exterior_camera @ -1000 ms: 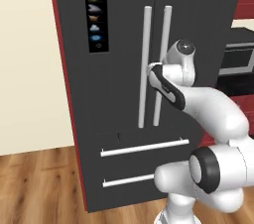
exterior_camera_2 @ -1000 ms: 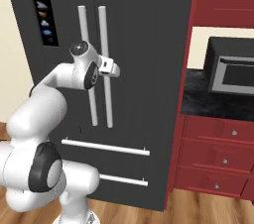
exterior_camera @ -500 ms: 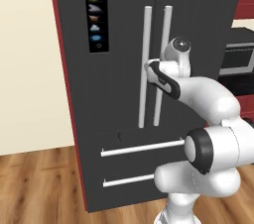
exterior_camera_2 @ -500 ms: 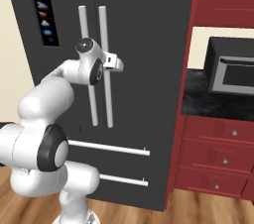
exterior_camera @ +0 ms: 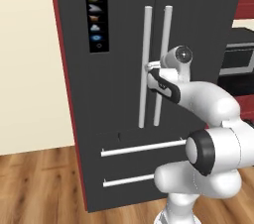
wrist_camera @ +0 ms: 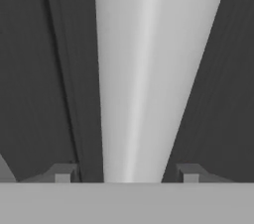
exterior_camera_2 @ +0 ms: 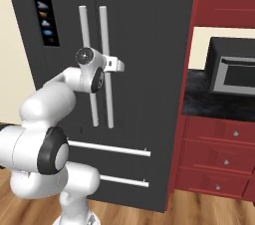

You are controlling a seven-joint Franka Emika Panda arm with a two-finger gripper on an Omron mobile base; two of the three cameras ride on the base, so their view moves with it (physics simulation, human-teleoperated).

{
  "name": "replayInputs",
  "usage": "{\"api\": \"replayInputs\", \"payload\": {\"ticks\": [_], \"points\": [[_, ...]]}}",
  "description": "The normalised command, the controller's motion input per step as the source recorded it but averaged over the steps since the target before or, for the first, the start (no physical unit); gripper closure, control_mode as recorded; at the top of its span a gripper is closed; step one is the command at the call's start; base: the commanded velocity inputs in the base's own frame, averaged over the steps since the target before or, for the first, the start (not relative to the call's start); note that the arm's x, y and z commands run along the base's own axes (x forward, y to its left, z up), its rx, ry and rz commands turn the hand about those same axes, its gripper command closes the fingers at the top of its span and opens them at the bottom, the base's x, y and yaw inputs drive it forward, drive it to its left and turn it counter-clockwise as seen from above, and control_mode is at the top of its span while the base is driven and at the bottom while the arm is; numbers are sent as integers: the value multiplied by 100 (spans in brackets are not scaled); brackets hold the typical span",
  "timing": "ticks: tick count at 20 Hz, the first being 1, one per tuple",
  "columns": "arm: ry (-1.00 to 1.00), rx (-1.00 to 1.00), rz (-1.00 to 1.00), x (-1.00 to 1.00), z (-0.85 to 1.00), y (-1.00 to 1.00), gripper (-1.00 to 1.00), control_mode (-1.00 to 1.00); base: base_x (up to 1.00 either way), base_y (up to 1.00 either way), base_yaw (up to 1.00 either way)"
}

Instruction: There is a bowl on the dining counter. Grab a lemon wedge from the fridge and place it in the bowl. Then get the liquor bottle and glass cup from the cabinet and place them next to the bowl.

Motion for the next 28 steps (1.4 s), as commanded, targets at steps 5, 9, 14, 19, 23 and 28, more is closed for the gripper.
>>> {"api": "replayInputs", "payload": {"ticks": [5, 9, 14, 19, 23, 28], "points": [[0, 1, 0, 14, 0, -6, 100, -100, 0, 0, 0], [-5, 0, 0, -51, 3, -38, 100, -100, 0, 0, 0], [-8, 0, -5, -96, 12, -65, 100, -100, 0, 0, 0], [-4, 0, -8, -100, 17, -81, 100, -100, 0, 0, 0], [0, 0, -11, -100, 13, -96, 100, -100, 0, 0, 0], [0, 0, -14, -98, 9, -100, 100, -100, 0, 0, 0]]}}
